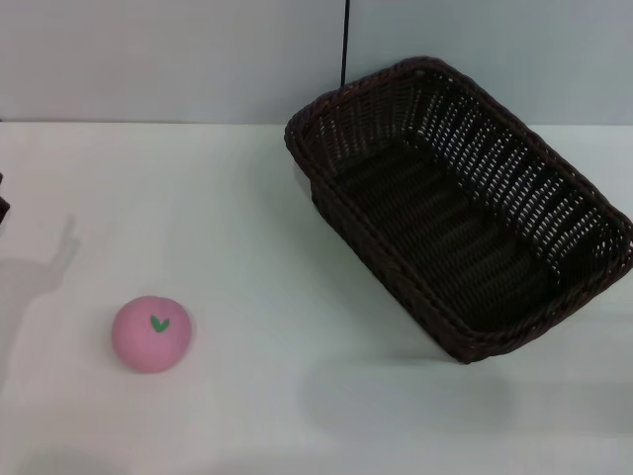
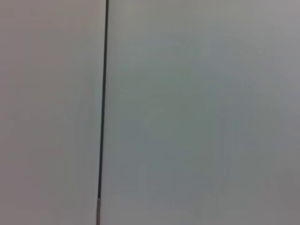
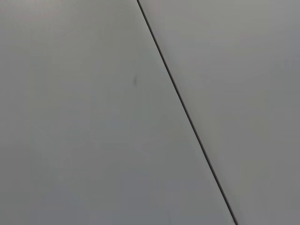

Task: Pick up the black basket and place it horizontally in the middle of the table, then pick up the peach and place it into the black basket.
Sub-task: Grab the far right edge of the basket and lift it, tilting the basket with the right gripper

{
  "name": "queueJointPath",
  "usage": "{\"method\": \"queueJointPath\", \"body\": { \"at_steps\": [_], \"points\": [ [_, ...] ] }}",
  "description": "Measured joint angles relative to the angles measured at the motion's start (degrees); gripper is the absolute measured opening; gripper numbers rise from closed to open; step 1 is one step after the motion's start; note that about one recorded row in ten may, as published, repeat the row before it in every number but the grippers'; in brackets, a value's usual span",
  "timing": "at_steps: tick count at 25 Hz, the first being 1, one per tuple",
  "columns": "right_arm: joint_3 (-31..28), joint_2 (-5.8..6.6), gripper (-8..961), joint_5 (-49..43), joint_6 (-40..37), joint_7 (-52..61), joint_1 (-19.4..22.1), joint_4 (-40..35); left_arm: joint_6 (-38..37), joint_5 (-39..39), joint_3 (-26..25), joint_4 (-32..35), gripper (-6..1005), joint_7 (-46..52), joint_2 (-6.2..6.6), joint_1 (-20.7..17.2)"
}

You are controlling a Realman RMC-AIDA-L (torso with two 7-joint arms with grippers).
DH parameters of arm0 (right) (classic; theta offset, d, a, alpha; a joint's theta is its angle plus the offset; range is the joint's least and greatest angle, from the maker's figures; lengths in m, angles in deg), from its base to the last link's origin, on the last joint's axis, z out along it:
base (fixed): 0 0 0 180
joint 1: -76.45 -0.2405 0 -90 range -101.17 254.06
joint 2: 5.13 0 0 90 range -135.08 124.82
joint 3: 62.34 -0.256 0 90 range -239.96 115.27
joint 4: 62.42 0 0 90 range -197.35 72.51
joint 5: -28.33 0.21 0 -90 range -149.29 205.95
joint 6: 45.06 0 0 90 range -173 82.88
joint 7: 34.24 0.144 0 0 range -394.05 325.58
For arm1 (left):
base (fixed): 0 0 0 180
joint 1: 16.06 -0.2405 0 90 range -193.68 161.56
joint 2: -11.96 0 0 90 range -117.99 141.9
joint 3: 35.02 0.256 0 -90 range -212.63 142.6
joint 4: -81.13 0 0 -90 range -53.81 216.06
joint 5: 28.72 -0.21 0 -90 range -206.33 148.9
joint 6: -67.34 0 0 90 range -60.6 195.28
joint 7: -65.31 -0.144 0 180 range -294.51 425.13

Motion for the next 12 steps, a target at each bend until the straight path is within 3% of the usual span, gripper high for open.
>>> {"method": "queueJointPath", "body": {
  "at_steps": [12],
  "points": [
    [2.22,0.09,611,-0.45,-0.43,1.08,0.90,-0.67,1.65,-0.03,-0.09,1.47,840,2.81,0.12,0.46]
  ]
}}
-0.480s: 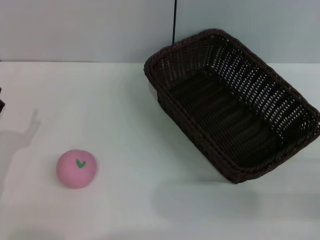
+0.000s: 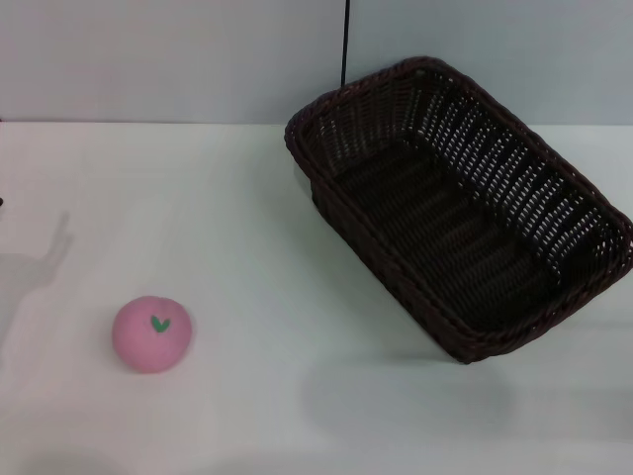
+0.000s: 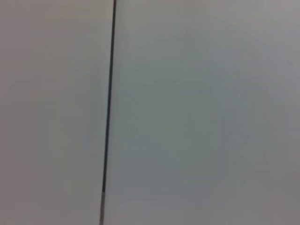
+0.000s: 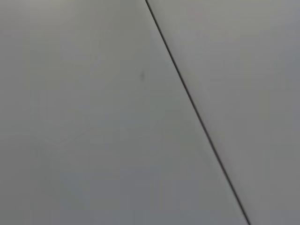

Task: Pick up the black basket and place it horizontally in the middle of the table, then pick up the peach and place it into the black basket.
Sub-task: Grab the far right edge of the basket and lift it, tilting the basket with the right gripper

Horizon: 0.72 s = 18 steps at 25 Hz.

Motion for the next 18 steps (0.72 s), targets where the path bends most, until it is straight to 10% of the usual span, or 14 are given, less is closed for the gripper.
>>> {"method": "queueJointPath", "body": {
  "at_steps": [4,12,18],
  "points": [
    [3.33,0.26,611,-0.60,0.55,6.40,2.78,-8.07,0.33,0.14,-0.16,0.56,839,0.88,-0.05,0.05],
    [3.52,1.39,612,-30.76,10.18,57.01,6.18,-53.36,0.87,0.03,-0.14,0.69,837,1.16,0.03,1.06],
    [3.66,6.05,613,-57.11,0.84,89.01,-2.83,-76.71,0.46,0.03,0.14,0.20,836,1.20,-0.13,0.96]
  ]
}}
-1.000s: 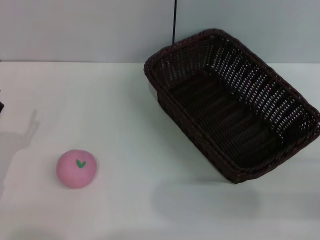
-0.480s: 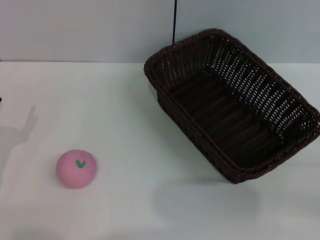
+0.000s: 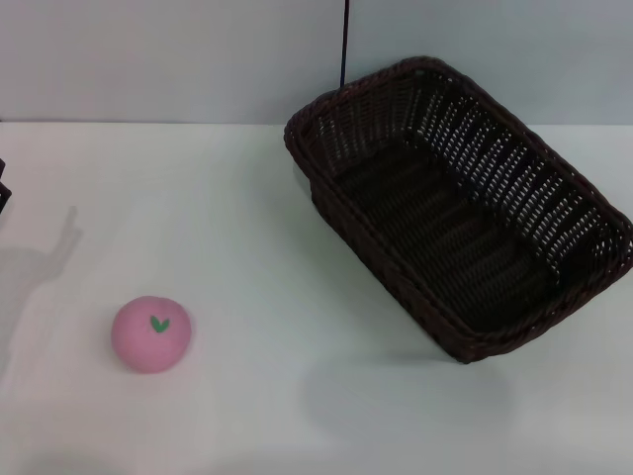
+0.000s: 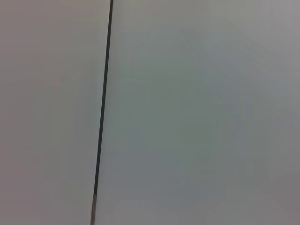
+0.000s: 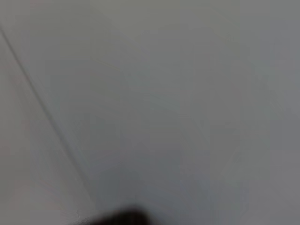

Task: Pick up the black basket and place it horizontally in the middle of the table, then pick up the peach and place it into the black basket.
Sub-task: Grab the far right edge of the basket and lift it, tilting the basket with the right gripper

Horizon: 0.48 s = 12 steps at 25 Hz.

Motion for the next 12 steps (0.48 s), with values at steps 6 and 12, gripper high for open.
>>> {"method": "queueJointPath", "body": {
  "at_steps": [6,12],
  "points": [
    [1.45,4.80,611,-22.33,-12.25,13.14,-14.48,0.24,-0.64,0.00,0.05,-0.58,835,0.03,-0.14,-0.66],
    [9.56,3.21,612,-30.15,-8.54,16.15,-20.42,5.98,-0.92,-0.03,0.11,-1.01,834,0.10,-0.16,-1.15]
  ]
}}
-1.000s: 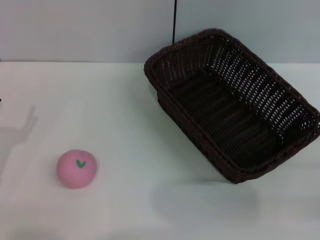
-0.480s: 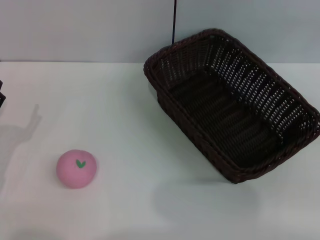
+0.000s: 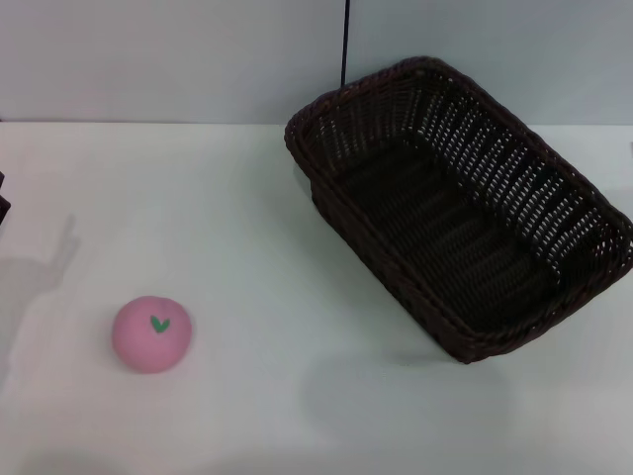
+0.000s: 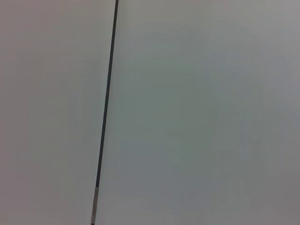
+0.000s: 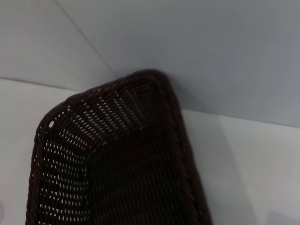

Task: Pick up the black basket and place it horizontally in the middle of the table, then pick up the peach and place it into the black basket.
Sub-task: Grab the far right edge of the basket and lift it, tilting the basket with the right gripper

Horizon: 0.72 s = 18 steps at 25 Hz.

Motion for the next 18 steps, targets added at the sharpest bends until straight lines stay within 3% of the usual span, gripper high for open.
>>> {"method": "queueJointPath", "body": {
  "at_steps": [3,4,9,15,18],
  "points": [
    [3.97,-1.28,613,-0.31,4.71,0.14,-0.83,3.15,-0.13,-0.01,0.00,-0.24,833,0.00,0.00,-0.06],
    [6.68,-2.25,613,-0.62,8.14,0.20,-0.98,4.71,-0.44,-0.02,0.00,-0.54,833,0.00,0.00,-0.19],
    [11.49,-3.72,591,-1.55,14.94,0.15,-1.29,8.36,-0.82,-0.04,-0.02,-0.62,832,0.00,0.00,-0.48],
    [12.89,-6.29,563,-1.80,22.90,-3.22,-1.06,10.40,-1.39,-0.06,0.41,-0.66,831,0.57,0.00,-1.09],
    [12.85,-6.71,550,-1.23,25.89,-5.09,-0.99,12.79,-1.40,-0.06,0.64,-0.79,830,0.59,0.00,-1.42]
  ]
}}
